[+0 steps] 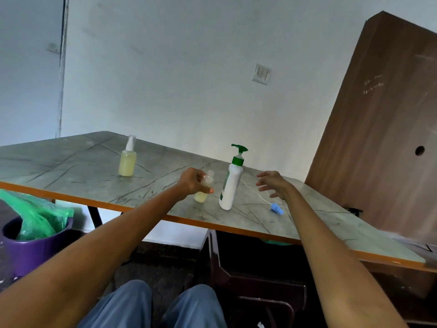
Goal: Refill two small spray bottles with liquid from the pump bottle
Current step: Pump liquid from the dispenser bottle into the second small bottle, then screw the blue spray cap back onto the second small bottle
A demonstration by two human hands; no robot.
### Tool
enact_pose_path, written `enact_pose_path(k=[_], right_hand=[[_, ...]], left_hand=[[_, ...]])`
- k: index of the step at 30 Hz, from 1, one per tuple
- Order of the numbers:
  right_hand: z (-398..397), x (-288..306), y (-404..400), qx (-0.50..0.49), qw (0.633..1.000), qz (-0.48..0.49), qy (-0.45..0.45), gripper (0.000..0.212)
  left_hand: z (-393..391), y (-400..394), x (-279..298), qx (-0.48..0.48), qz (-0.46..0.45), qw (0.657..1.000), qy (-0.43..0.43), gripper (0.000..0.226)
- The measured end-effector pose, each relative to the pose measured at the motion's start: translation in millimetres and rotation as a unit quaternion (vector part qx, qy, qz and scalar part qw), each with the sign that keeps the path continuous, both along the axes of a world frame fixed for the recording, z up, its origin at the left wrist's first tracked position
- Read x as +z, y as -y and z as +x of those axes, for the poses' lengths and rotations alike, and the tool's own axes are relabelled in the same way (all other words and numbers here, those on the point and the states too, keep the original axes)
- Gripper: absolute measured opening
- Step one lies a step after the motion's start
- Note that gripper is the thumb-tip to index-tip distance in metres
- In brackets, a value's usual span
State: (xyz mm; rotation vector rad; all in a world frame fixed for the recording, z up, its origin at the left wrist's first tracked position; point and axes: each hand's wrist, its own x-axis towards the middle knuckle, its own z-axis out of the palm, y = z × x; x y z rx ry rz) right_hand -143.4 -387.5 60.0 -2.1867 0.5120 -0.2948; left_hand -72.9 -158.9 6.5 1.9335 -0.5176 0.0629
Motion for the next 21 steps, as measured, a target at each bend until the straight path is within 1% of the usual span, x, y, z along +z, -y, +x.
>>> enact_pose_path(k=[1, 3, 7, 10, 12, 14, 15, 17, 21], right_hand=[[0.3, 1.0, -1.9, 0.004, 1.0, -0.001, 0.002, 0.033], [1.9, 2.3, -5.0, 0.01, 1.0, 0.0, 0.007, 0.034], [6.9, 4.1, -9.6, 0.011, 1.0, -0.001, 0.027, 0.035], [8.8, 3.4, -6.4, -0.002, 0.998, -0.045, 0.036, 0.033], [6.3, -0.8, 1.3, -0.029, 0.99, -0.136, 0.007, 0.022], [1.6, -9.5, 13.0, -0.078, 0.969, -0.228, -0.047, 0.005], [-0.7, -15.0, 19.9, -0.103, 0.955, -0.267, -0.077, 0.004], [-6.8, -25.7, 31.2, -0.134, 0.936, -0.3, -0.127, 0.014], [-14.0, -39.5, 40.9, -0.134, 0.924, -0.303, -0.193, 0.029]], left_hand=[[-0.3, -0.6, -0.9, 0.002, 0.022, 1.0, 0.001, 0.054], [0.2, -2.0, -3.3, 0.01, 0.037, 0.999, -0.001, 0.056], [0.4, -2.9, -5.4, 0.022, 0.026, 0.999, -0.004, 0.056], [1.2, -2.9, -7.2, 0.026, 0.024, 0.999, -0.004, 0.056], [1.5, -3.3, -8.7, 0.026, 0.023, 0.999, -0.002, 0.056], [1.4, -4.0, -9.6, 0.026, 0.019, 0.999, -0.003, 0.055], [1.2, -4.0, -9.7, 0.025, 0.018, 1.0, -0.004, 0.054], [1.0, -3.5, -9.7, 0.025, 0.021, 0.999, -0.003, 0.055], [1.6, -2.7, -9.6, 0.026, 0.033, 0.999, -0.001, 0.057]])
